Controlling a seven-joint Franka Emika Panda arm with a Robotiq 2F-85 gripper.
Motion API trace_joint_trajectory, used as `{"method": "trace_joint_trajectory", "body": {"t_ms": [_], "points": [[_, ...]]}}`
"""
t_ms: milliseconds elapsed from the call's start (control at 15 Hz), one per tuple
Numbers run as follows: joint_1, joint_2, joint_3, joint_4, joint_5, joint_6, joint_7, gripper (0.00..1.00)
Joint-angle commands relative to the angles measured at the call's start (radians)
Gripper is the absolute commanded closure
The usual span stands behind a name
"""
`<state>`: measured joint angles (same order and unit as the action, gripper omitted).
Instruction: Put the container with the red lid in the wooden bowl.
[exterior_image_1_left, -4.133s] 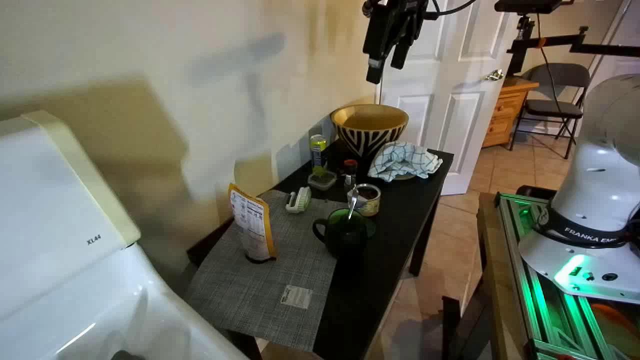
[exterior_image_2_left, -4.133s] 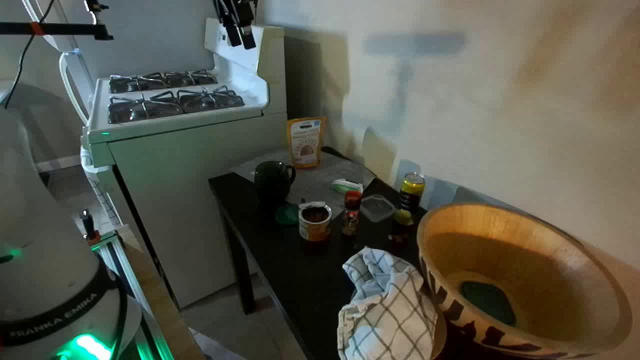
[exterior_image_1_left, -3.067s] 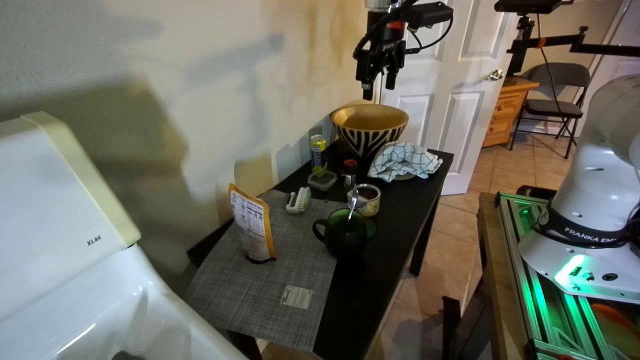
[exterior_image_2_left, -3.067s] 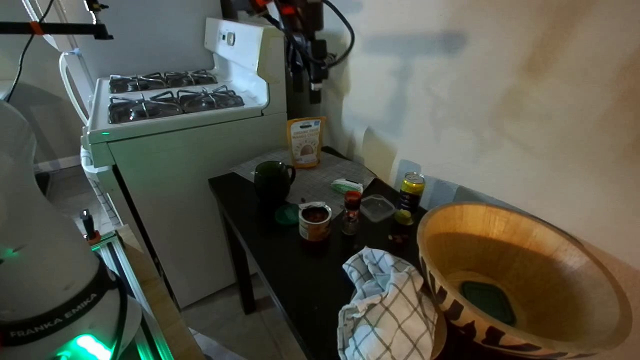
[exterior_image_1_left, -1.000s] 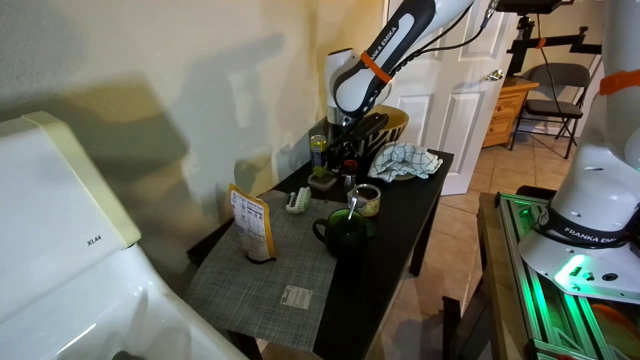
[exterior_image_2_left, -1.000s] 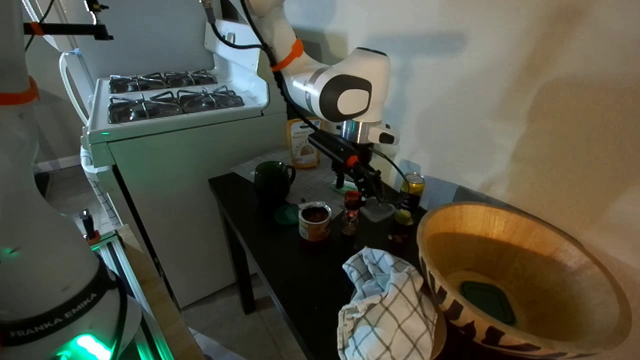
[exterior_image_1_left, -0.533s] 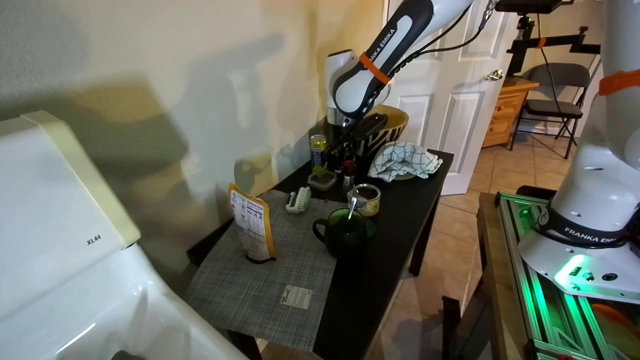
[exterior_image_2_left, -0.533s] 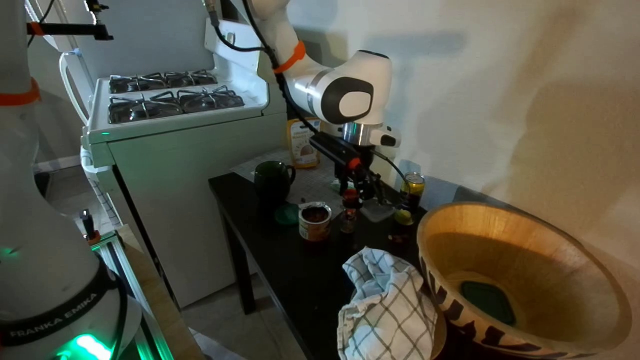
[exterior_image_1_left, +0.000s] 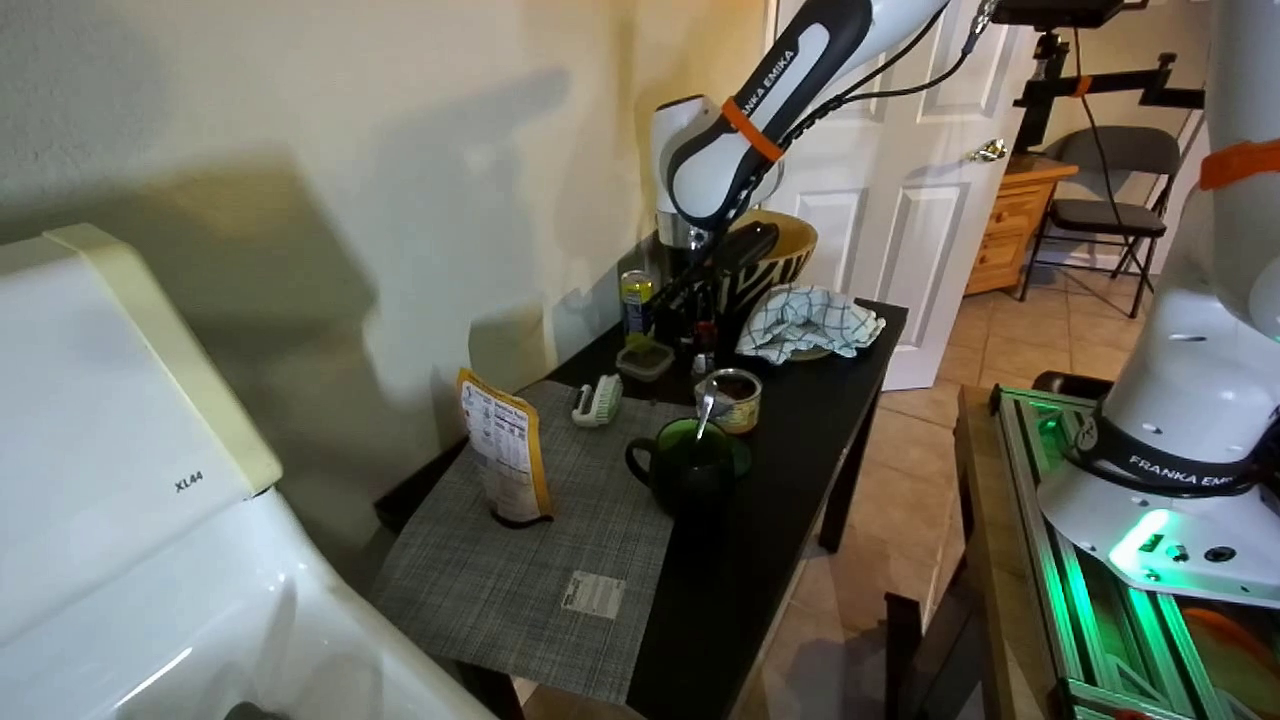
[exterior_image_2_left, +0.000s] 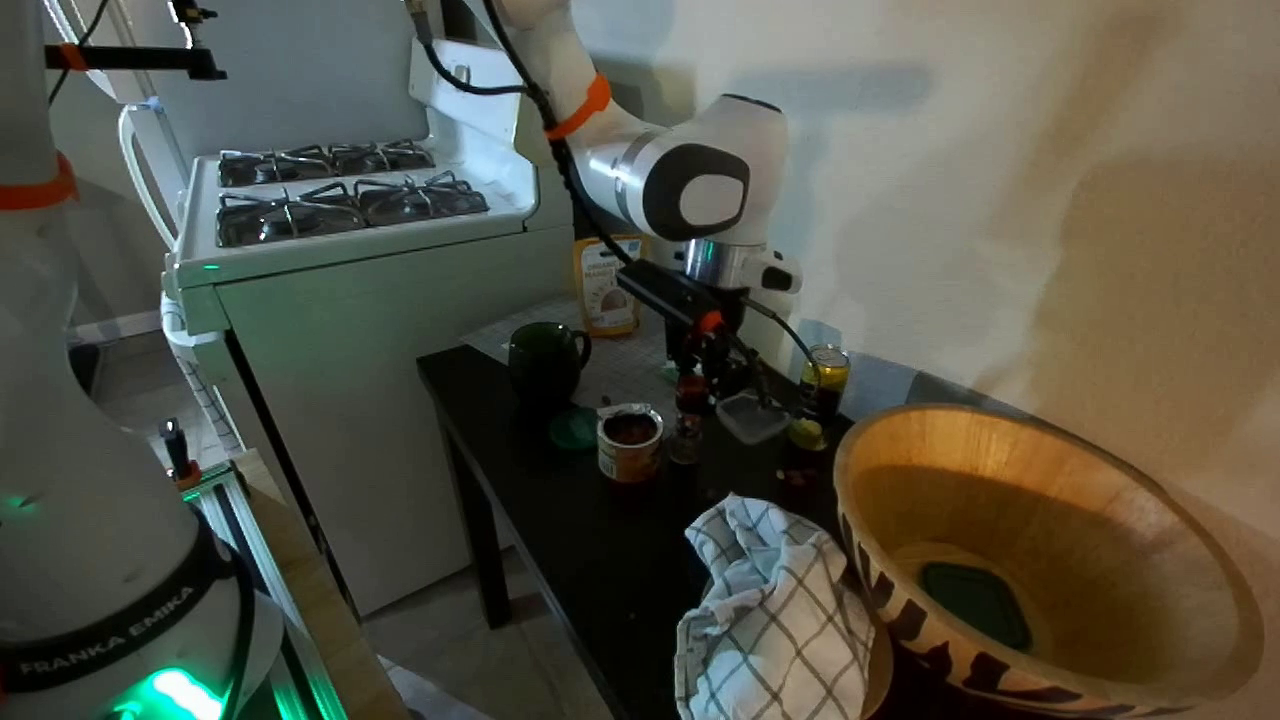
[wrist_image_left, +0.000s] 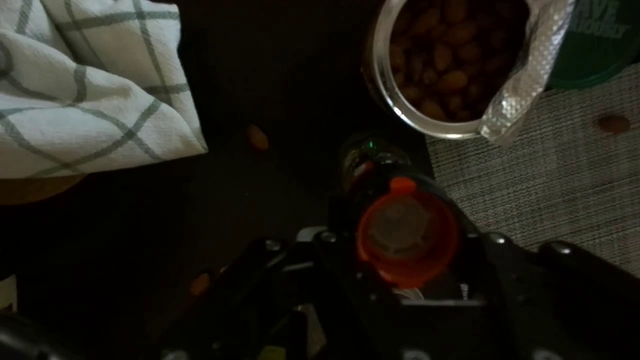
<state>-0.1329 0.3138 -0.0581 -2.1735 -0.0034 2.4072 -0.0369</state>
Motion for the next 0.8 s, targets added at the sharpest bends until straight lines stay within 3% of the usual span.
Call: {"method": "trace_joint_trajectory", "body": {"t_ms": [0,333,533,733], "points": [[-0.003,-0.185,-0.007,-0.099,0.001,-0.071,-0.083,0.79],[-0.037,-0.419,-0.083,-0.136,0.007,-0.147,-0.001,0.79],[-0.094,-0.511,-0.155,-0.092,0.016,-0.210,0.028,0.79],[-0.152,-0.525,-0.235,-0.008,0.052,-0.237,0.028,0.79]]}}
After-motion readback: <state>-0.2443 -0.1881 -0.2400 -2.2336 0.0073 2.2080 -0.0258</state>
